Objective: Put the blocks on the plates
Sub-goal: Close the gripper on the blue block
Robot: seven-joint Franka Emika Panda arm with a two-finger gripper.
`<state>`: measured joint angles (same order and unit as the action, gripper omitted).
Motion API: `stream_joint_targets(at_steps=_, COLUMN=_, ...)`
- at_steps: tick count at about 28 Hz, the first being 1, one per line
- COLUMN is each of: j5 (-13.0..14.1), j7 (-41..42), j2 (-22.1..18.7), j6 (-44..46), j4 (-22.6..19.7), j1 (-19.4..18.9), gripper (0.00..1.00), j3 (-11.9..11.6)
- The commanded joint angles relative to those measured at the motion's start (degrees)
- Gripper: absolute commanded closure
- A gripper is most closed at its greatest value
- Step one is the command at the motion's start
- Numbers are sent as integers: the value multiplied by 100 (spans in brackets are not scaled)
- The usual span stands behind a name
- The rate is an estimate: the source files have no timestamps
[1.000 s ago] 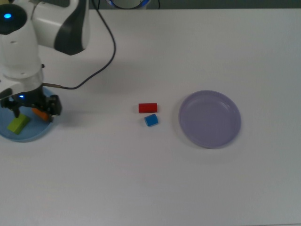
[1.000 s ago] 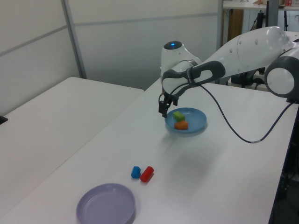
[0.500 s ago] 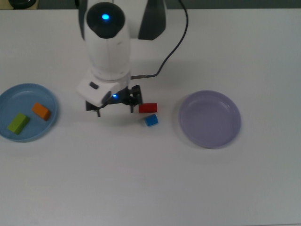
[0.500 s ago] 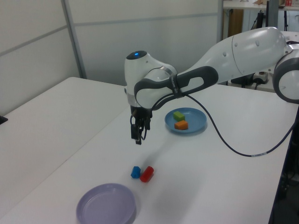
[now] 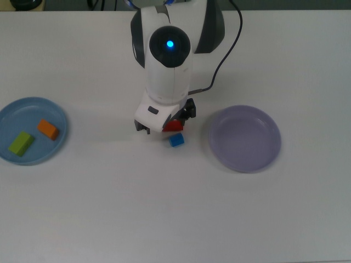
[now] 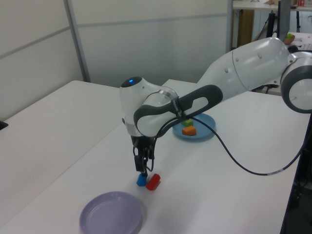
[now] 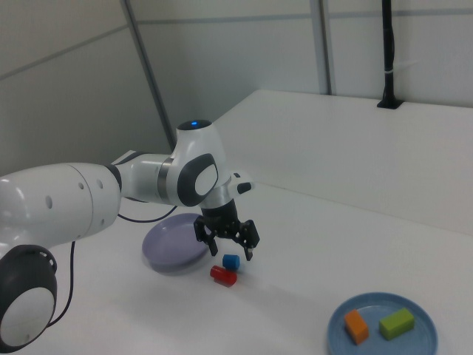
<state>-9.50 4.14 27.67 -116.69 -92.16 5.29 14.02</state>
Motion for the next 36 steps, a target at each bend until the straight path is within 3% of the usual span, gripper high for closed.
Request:
stream_joint_targets(at_steps=1, j5=-26, j7=52, j2=133, j6=-195, j4=-13, j1=-90, gripper=0, j3=-31)
stream_joint_targets(at_steps=10, j5=-43, j7=-282, j2=353, j6=-644, j4=-13, j1=-257, gripper=4, j3=-49)
stream_joint_targets(at_steps=12, j5=-35, j7=-562, j2=353, j6=-697, j4=-13, j1=-265, gripper=18, j3=-49)
stream_joint_targets(at_steps=15, j5=-43, j7=-809, j2=362, j6=-733, j4=-13, j1=-292, gripper=30, j3=-49)
stream_joint_targets(at_steps=16, j5=-35, j7=-835, j2=362, j6=-733, j4=-4, j1=-318, gripper=44, j3=-49)
stream_joint_targets(at_steps=21, j5=-43, j7=-836, j2=353, j6=-715, j4=-4, j1=-327, gripper=71, j3=-57)
stream_joint_targets(at_steps=22, j5=-43, j7=-827, j2=345, j6=-715, j4=-4, j1=-327, gripper=81, j3=-58)
stream_joint_targets(at_steps=26, j5=-43, j7=-783, j2=336, j6=-706, j4=-4, j1=-318, gripper=97, j3=-75)
stream_joint_targets(at_steps=36, j5=18, j7=-748, j2=46, j6=-346, j4=74, j1=-292, gripper=97, j3=-58)
